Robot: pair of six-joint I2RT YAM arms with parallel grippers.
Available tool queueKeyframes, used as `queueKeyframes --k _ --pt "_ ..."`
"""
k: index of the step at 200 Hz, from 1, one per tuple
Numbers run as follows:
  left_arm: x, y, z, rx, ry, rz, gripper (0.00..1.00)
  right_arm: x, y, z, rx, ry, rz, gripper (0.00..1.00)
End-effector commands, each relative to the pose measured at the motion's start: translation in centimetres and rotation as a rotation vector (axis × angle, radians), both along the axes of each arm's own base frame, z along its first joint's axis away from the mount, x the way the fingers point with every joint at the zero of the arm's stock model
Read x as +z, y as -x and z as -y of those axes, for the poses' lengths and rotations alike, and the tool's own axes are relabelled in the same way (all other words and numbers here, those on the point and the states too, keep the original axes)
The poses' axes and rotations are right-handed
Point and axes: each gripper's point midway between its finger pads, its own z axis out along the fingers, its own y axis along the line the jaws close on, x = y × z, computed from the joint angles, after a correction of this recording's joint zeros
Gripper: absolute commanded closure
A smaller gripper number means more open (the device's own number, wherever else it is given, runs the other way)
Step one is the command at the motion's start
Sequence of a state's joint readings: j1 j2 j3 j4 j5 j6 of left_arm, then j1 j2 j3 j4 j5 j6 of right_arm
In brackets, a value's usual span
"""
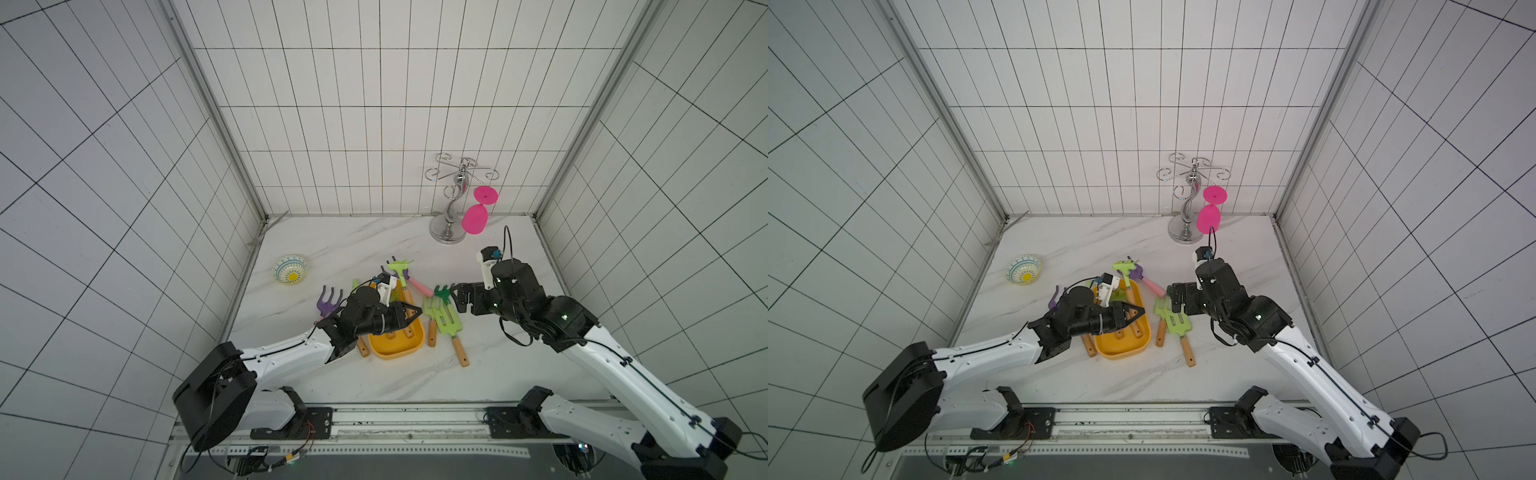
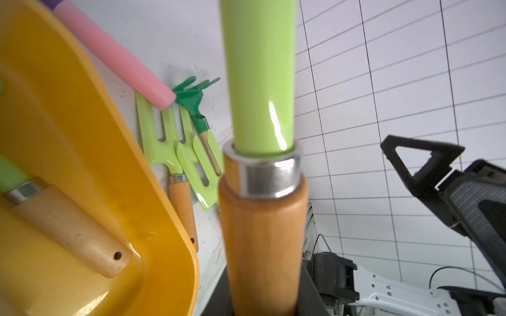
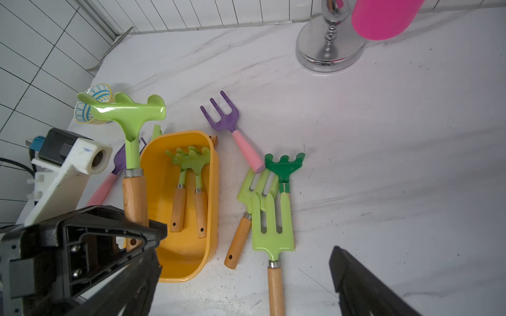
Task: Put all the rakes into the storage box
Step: Pick up the rake at the center of the board, then place the rake in the storage box.
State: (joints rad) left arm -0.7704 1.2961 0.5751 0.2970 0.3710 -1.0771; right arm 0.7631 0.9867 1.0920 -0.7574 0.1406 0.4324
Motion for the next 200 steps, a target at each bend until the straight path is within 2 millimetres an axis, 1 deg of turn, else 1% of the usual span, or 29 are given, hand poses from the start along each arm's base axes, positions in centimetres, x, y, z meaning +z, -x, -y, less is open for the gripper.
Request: queueKeyframes --k 1,15,31,49,64,87,117,139,162,186,200 --pt "1.2 -0.6 -0.3 0.046 0.145 -0.074 0.93 -2.6 -0.1 2.4 -0.073 0.143 -0.084 0.01" --pt "0.5 -0.7 -0.2 0.058 0.177 -0.131 0.92 -4.8 -0.1 2.8 -0.101 0.203 -0.165 0.02" --pt "-0.3 -0.8 0.4 0.061 0.23 -0.204 0.92 -7.1 -0.1 2.9 -0.109 0.264 -0.236 0.04" --pt "-1.5 -0.9 0.8 0.078 0.293 -0.277 0.92 -9.0 0.1 2.6 -0.099 0.296 -0.293 0.05" --pt "-2.5 -0.6 1.4 0.076 0.318 -0.319 0.91 -9.9 0.2 2.6 -0.098 0.31 -0.318 0.06" --pt "-3.8 0.1 2.5 0.066 0.319 -0.361 0.91 -10.6 0.3 2.5 -0.094 0.312 -0.33 0.06" --pt "-5.3 0.1 2.7 0.079 0.311 -0.398 0.9 -11.5 0.6 2.6 -0.096 0.318 -0.352 0.06" --pt "-6.2 -0.2 2.7 0.085 0.306 -0.417 0.86 -12.7 1.0 2.5 -0.087 0.328 -0.39 0.06" --pt "-7.2 -0.8 2.5 0.096 0.31 -0.439 0.8 -14.0 1.3 2.5 -0.091 0.347 -0.433 0.06" --pt "-7.9 -1.0 2.4 0.098 0.31 -0.462 0.63 -15.4 1.8 2.5 -0.094 0.35 -0.471 0.07" --pt "-8.2 -0.7 2.5 0.095 0.285 -0.48 0.53 -16.2 2.0 2.3 -0.09 0.346 -0.491 0.07"
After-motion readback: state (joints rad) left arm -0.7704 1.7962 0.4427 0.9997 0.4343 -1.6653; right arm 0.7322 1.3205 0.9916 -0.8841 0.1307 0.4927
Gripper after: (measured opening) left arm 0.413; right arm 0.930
